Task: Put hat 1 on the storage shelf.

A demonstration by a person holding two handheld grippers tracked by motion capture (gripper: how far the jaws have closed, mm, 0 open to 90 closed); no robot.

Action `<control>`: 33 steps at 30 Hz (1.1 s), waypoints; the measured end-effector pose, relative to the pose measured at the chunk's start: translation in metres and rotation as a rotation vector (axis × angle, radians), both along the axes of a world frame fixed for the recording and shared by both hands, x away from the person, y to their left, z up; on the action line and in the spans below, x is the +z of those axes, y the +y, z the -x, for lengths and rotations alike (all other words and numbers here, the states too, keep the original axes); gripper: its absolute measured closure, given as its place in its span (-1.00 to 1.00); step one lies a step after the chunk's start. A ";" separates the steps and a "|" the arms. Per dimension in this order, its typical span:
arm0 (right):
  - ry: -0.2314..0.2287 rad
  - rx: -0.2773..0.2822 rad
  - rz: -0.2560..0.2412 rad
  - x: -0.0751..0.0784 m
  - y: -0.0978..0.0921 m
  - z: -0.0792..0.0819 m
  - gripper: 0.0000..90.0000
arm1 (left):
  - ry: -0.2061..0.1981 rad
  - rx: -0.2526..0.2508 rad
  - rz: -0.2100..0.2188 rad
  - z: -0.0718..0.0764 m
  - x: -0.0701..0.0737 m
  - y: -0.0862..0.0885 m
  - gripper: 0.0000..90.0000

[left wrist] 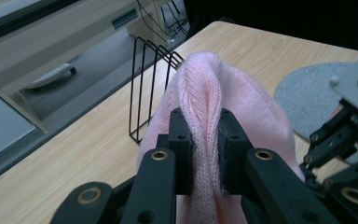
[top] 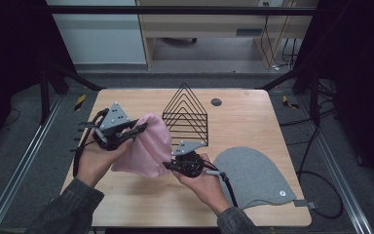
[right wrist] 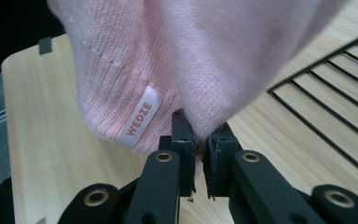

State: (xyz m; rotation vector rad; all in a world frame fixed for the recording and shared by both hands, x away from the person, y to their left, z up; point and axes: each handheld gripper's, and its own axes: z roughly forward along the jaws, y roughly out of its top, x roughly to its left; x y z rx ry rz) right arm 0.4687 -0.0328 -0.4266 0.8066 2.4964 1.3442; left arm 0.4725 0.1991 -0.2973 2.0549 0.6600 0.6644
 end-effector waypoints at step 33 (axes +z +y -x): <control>-0.059 -0.012 0.082 0.080 -0.029 -0.041 0.87 | -0.013 0.024 0.092 -0.035 0.042 0.001 0.73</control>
